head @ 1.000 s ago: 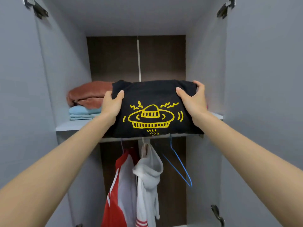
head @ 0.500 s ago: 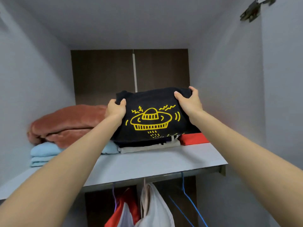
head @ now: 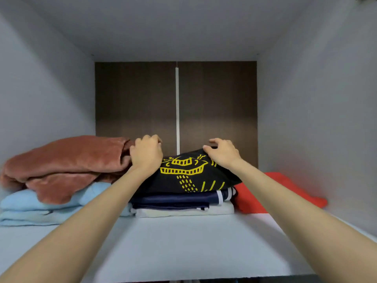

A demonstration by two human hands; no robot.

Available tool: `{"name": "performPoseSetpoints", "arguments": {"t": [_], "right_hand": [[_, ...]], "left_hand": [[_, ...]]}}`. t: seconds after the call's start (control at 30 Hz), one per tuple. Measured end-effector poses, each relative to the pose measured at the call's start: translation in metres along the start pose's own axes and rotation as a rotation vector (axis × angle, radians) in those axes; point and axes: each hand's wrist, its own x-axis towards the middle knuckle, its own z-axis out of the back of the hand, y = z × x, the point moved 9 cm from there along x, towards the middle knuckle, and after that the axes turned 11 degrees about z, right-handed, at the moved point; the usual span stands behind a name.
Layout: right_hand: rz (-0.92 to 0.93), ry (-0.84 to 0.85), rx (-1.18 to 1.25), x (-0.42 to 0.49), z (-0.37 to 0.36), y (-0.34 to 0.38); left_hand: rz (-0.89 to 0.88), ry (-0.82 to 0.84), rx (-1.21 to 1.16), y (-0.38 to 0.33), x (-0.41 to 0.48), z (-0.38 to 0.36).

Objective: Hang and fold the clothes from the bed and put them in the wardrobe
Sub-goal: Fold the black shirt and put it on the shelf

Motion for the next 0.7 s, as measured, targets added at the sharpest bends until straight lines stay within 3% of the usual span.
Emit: {"name": "performPoseSetpoints", "arguments": {"t": [0.1,0.2,0.33,0.53,0.7], "right_hand": [[0.133,0.154,-0.189,-0.002,-0.021,0.018],[0.293,0.157,-0.372,-0.018,-0.04,0.028],[0.317,0.105,-0.366,-0.029,-0.048,0.017],[0.321,0.12,-0.359,-0.034,-0.042,0.02],[0.416,-0.025,-0.357,-0.049,-0.011,0.039]], "left_hand": [[-0.075,0.099,0.037,-0.027,-0.011,-0.015],[-0.094,0.146,0.149,-0.028,-0.028,-0.04],[-0.122,0.048,0.243,-0.023,-0.039,-0.049],[-0.09,0.222,0.158,-0.019,-0.042,-0.048],[-0.11,0.292,0.122,-0.015,-0.06,-0.028]]}}
